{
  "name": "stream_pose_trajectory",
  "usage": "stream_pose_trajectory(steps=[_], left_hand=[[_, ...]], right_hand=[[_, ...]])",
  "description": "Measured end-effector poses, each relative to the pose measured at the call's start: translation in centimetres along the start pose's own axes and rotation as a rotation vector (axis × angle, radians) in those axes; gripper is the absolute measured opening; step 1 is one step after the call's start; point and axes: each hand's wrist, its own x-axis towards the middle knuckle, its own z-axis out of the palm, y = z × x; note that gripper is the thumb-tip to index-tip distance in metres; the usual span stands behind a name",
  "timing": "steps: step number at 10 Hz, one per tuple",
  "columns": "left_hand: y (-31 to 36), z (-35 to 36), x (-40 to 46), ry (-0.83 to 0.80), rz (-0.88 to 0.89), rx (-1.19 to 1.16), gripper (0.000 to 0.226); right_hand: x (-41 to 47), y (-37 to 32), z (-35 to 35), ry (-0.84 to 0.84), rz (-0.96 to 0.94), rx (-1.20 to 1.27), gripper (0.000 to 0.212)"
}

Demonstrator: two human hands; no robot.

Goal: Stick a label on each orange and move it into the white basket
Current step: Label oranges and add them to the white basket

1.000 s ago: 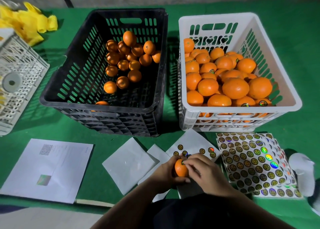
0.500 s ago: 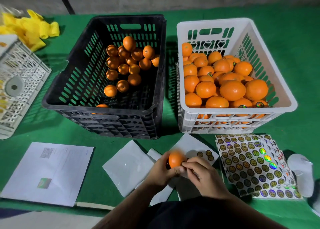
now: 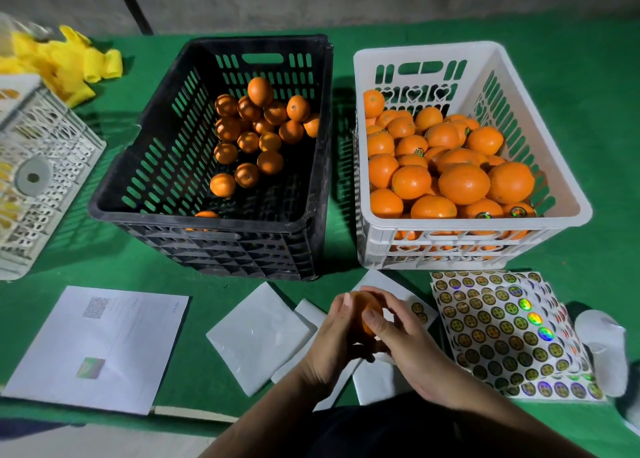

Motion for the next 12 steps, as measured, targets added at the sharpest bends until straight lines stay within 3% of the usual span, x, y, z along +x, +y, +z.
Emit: stream_pose_trajectory(steps=[1,3,4,5,6,7,8,9,10,11,12], left_hand=[[1.1,0.8,-0.4,-0.002,0.101,0.048,0.066],[4.2,2.7,-1.0,-0.070,0.166,0.114,0.066],[6.8,2.5,-1.1,0.059,0.352,0.306,0.051],[10.6,0.2,-0.8,0.273,0.775,0.545,0.031],[15.0,-4.2,0.1,0.557,1.007,1.044,0.020],[18.2,-7.6,1.5,0.753,0.821,1.306,0.021],[18.8,-8.6,2.8,0.738,0.506,1.389,0.031],[19.3,-8.7,3.2,0.630,0.394,1.462,0.036],[20.3,-8.5,3.5,0.491,0.250,1.457,0.034],[21.9,-9.5,4.5,0.312,-0.001,1.314,0.037],[23.7,-10.4,6.2,0.317,-0.104,1.099,0.039]], right_hand=[[-0.2,-0.7,0.9,0.019,-0.043,0.039,0.055],[0.2,-4.4,0.9,0.185,-0.334,-0.114,0.038],[1.2,-7.6,-0.1,0.286,-0.426,-0.060,0.042],[3.1,-12.5,-2.5,0.390,-0.502,-0.161,0.048],[6.4,-17.6,-6.2,0.477,-0.520,-0.379,0.036],[10.4,-20.7,-9.7,0.543,-0.465,-0.705,0.051],[12.8,-21.4,-10.3,0.683,-0.201,-1.011,0.076],[13.0,-19.8,-6.7,0.689,-0.393,-1.059,0.076],[12.6,-16.7,-1.9,0.491,-0.529,-1.243,0.073],[13.1,-15.1,-0.3,0.406,-0.541,-1.490,0.074],[13.4,-14.8,-0.6,0.459,-0.561,-1.505,0.072]])
